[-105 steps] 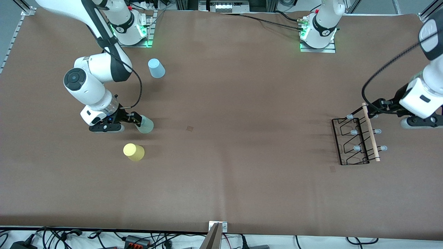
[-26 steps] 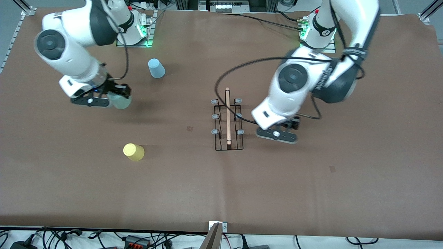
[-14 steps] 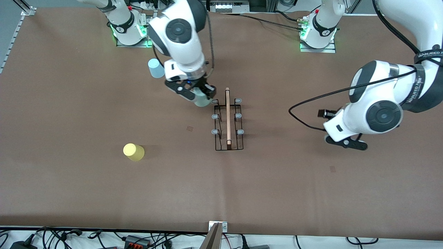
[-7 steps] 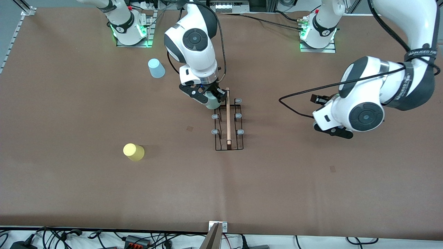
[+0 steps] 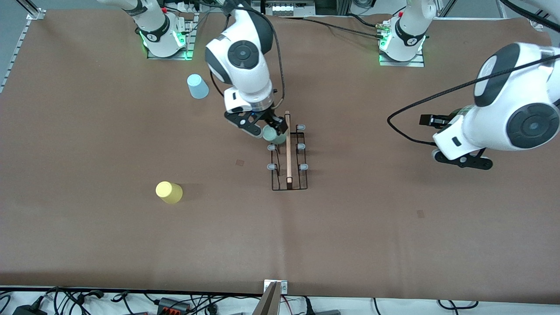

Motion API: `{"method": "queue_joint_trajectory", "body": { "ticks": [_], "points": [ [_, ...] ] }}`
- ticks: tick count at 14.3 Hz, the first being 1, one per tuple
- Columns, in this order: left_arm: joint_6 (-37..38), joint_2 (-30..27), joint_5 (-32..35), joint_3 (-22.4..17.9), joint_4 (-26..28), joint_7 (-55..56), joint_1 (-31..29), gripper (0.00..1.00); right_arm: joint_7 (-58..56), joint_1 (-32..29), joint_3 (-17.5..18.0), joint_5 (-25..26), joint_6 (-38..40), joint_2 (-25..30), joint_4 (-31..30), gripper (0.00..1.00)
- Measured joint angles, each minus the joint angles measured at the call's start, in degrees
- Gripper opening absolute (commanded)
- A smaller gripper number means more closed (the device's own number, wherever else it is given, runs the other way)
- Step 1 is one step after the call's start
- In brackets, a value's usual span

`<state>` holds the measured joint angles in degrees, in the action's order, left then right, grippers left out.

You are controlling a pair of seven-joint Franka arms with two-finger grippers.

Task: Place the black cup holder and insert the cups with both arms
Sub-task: 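Hang the teal cup on a rack peg with the right gripper and release, then grasp the yellow cup with the right gripper and lift it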

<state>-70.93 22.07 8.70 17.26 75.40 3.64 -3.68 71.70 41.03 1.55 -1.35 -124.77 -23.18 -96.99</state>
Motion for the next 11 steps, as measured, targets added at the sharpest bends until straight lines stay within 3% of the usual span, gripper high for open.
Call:
{"method": "queue_joint_trajectory", "body": {
  "ticks": [3, 5, 8, 10, 11],
  "points": [
    [-3.43, -1.27, -4.68, -0.64, -1.59, -0.04, 0.08, 1.00, -18.83, -8.68, -0.74, 0.29, 7.35, 3.82, -1.27, 1.00],
    [-6.90, -4.49, -9.07, -4.21, 0.36, -4.10, 0.56, 1.00, -33.54, -17.06, -1.13, 0.80, 6.33, 5.30, -4.63, 1.00],
    [-18.73, -13.20, -11.28, -10.50, 11.74, -11.01, 0.85, 1.00, -51.60, -27.23, -1.32, 0.83, -1.30, 4.60, -7.84, 1.00],
    [-29.34, -19.42, -11.37, -13.42, 20.40, -12.14, 1.11, 1.00, -57.24, -29.19, -1.33, 0.83, -6.25, 2.68, -8.36, 1.00],
    [-30.78, -21.71, -11.38, -14.20, 23.05, -12.17, 1.17, 1.00, -59.07, -29.39, -1.37, 0.83, -9.01, 1.49, -8.41, 1.00]
  ]
}}
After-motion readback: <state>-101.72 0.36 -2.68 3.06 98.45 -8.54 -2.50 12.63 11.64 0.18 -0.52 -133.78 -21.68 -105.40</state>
